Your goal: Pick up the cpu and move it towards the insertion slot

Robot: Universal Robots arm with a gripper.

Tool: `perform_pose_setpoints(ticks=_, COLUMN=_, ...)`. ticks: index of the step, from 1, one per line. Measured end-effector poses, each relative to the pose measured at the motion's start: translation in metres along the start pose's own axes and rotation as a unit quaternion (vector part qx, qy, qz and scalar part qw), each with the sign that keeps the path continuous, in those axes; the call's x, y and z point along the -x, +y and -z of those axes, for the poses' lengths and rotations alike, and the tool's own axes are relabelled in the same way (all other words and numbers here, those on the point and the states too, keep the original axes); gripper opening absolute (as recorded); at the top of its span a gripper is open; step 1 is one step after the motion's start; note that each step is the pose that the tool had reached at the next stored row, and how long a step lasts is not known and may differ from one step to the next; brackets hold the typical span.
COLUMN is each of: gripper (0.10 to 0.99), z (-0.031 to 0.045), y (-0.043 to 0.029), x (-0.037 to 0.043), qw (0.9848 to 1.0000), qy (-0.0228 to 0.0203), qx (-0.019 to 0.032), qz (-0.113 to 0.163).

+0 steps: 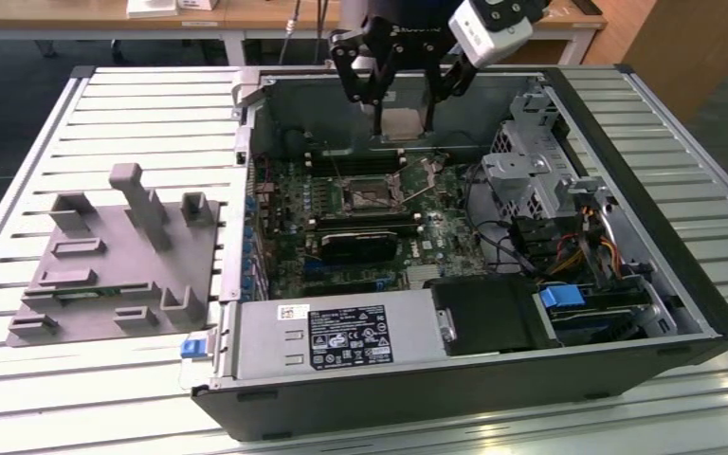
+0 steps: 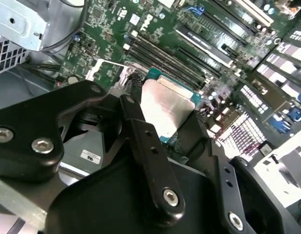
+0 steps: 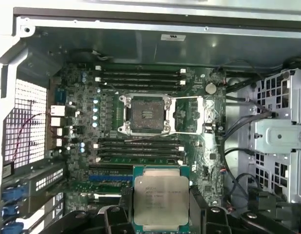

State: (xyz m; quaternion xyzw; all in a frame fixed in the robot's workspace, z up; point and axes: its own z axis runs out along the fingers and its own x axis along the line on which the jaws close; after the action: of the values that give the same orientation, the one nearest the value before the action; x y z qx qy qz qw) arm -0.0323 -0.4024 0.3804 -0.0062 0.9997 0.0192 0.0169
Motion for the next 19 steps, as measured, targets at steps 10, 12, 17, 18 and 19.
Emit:
perform_pose_setpoints(ticks=10, gripper=0.541, z=-0.0063, y=0.022, x=0.0038, qw=1.0, qy=0.0007, qx=0.0, qz=0.0)
perform_pose_setpoints(ticks=12, gripper=0.541, z=-0.0074, y=0.0281, x=0.004, qw=1.0, qy=0.0007, qx=0.0, qz=0.0)
perform_pose_setpoints(ticks=17, gripper=0.541, z=-0.01, y=0.0431, x=0.0043, qw=1.0, qy=0.0007, qx=0.0, qz=0.0)
perform_pose_setpoints(ticks=18, gripper=0.541, z=-0.0105, y=0.0459, x=0.0043, qw=1.0, qy=0.0007, qx=0.0, qz=0.0)
perform_pose_setpoints(ticks=19, gripper=0.541, z=-0.0109, y=0.0485, x=0.0044, qw=1.0, qy=0.0007, qx=0.0, qz=0.0)
